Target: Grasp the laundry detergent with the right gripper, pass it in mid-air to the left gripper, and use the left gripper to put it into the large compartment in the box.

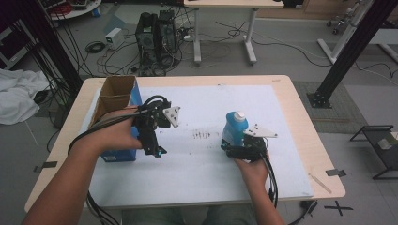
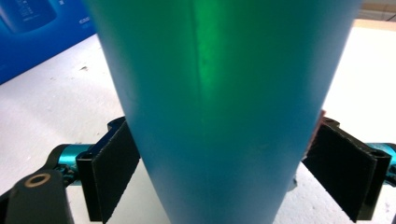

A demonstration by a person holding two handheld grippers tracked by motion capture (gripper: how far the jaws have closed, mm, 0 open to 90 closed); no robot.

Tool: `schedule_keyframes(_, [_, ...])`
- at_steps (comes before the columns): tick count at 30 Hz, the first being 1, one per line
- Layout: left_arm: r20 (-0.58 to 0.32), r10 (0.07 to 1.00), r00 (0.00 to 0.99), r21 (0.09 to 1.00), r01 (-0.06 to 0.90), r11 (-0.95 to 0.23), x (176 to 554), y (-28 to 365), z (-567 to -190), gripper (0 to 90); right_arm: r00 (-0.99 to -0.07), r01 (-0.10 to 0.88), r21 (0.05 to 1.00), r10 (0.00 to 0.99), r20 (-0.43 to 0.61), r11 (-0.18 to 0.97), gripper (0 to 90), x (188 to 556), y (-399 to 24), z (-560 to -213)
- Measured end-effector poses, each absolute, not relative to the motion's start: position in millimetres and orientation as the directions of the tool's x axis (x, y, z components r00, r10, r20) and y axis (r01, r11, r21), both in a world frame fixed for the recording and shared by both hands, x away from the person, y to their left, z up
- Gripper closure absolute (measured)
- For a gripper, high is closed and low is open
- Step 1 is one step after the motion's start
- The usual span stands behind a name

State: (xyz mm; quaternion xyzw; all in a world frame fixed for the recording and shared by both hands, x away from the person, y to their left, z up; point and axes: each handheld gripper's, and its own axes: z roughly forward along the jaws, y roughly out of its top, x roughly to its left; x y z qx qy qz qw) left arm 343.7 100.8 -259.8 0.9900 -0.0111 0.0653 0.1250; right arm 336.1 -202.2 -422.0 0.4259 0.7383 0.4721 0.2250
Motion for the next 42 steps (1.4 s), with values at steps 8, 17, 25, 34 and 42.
schedule_keyframes(8, [0.133, -0.008, 0.991, 0.248, -0.041, -0.968, 343.9, 98.4, -259.6, 1.7, -0.520, 0.405, 0.897, 0.851, 0.069, 0.175, 22.7, 335.1, -201.0, -421.7])
schedule_keyframes(17, [0.130, -0.016, 0.991, 0.242, -0.048, -0.969, 344.3, 96.1, -259.5, 1.7, -0.515, 0.414, 0.893, 0.854, 0.070, 0.177, 26.0, 335.0, -199.7, -422.5])
schedule_keyframes(25, [0.129, -0.023, 0.991, 0.237, -0.053, -0.970, 345.8, 95.1, -260.8, 1.7, -0.515, 0.406, 0.899, 0.854, 0.076, 0.165, 31.2, 335.6, -200.7, -423.0])
schedule_keyframes(34, [0.134, -0.020, 0.991, 0.229, -0.050, -0.972, 346.1, 92.3, -261.7, 1.7, -0.511, 0.413, 0.898, 0.855, 0.089, 0.154, 35.9, 334.9, -201.1, -423.4])
schedule_keyframes(42, [0.132, -0.023, 0.991, 0.228, -0.053, -0.972, 346.4, 91.9, -261.7, 1.7, -0.495, 0.374, 0.907, 0.869, 0.021, 0.191, 42.3, 331.3, -197.7, -423.1])
